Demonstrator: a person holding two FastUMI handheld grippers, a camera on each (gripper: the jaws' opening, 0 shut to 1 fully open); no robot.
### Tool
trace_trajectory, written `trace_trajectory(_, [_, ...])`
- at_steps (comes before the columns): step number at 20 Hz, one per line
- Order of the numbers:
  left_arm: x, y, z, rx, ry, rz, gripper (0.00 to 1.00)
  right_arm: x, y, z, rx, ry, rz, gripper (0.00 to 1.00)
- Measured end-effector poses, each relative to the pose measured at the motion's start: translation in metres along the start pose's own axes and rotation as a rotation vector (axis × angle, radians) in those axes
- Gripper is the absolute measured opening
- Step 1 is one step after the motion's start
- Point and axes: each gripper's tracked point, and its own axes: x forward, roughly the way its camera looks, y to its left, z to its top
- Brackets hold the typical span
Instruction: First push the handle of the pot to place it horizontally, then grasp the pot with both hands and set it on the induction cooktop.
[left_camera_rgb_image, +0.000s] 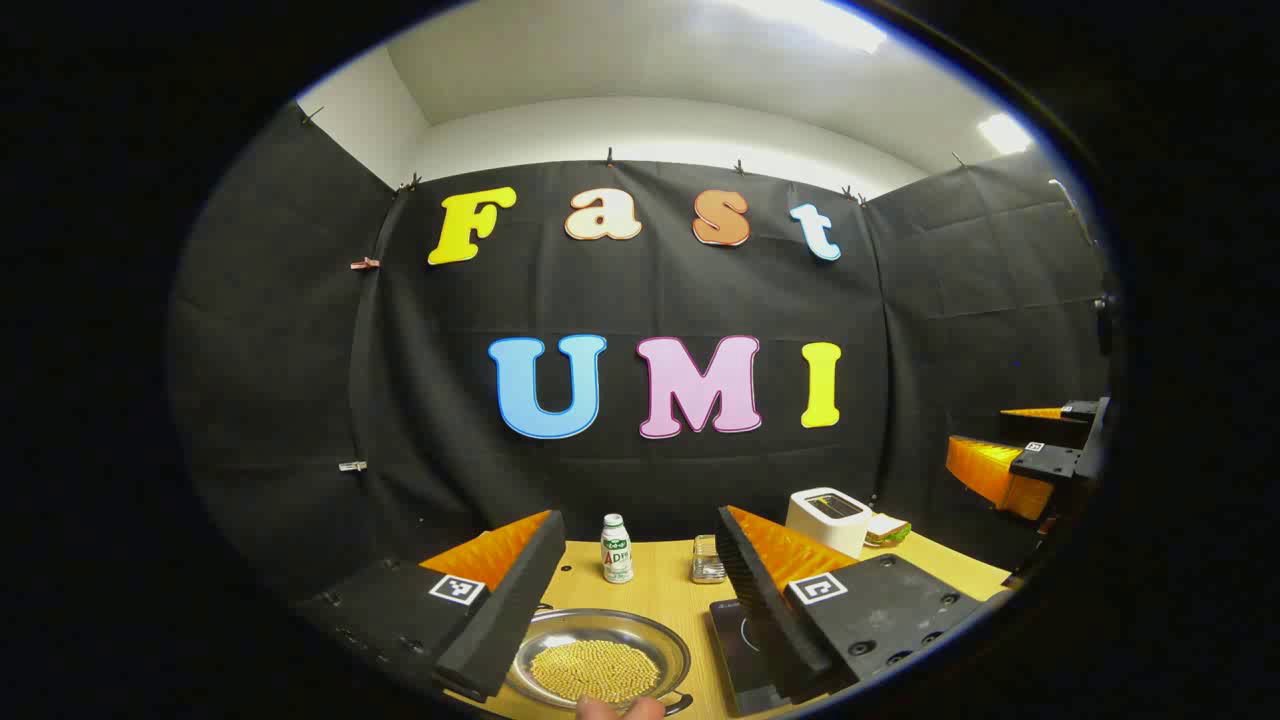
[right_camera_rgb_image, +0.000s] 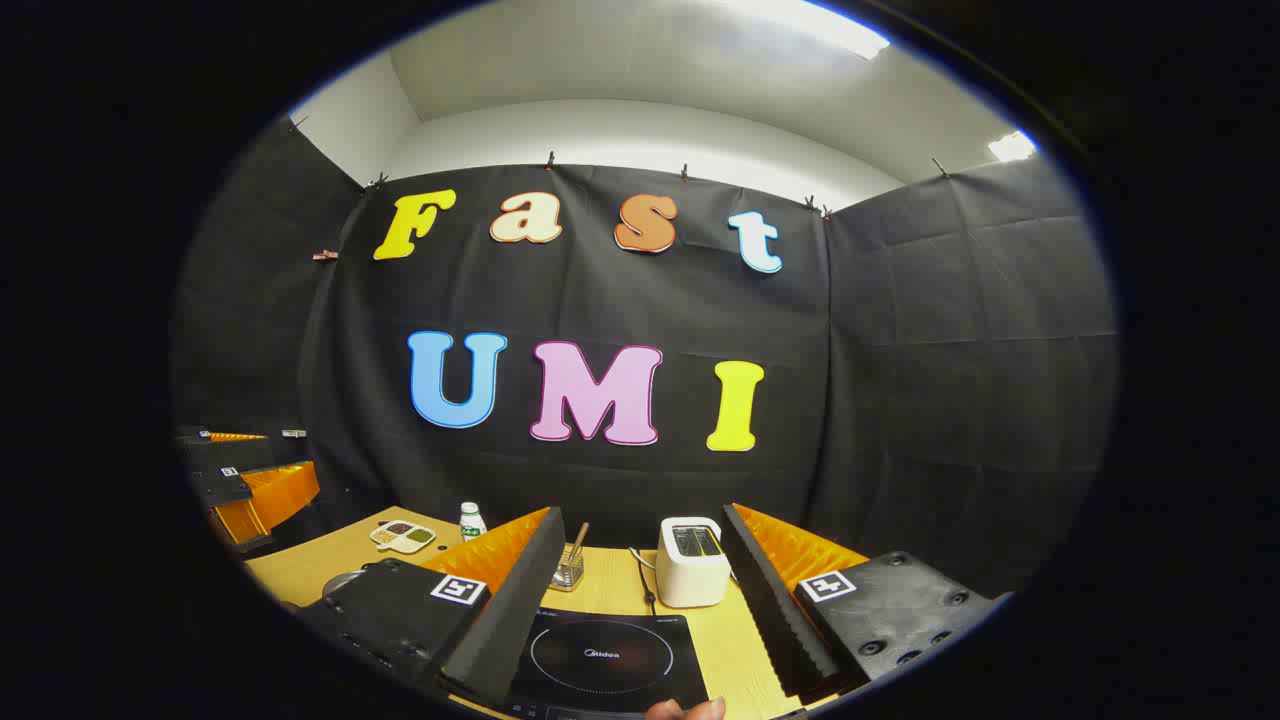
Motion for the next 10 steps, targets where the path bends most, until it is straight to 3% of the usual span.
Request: trace_trajectory(10, [0.0010, -0.0012, -0.0020, -0.011, 0.006, -0.003, 0.95, 0.0013, -0.0014, -0.0039, -0.019, 0.006, 0.002, 0.97])
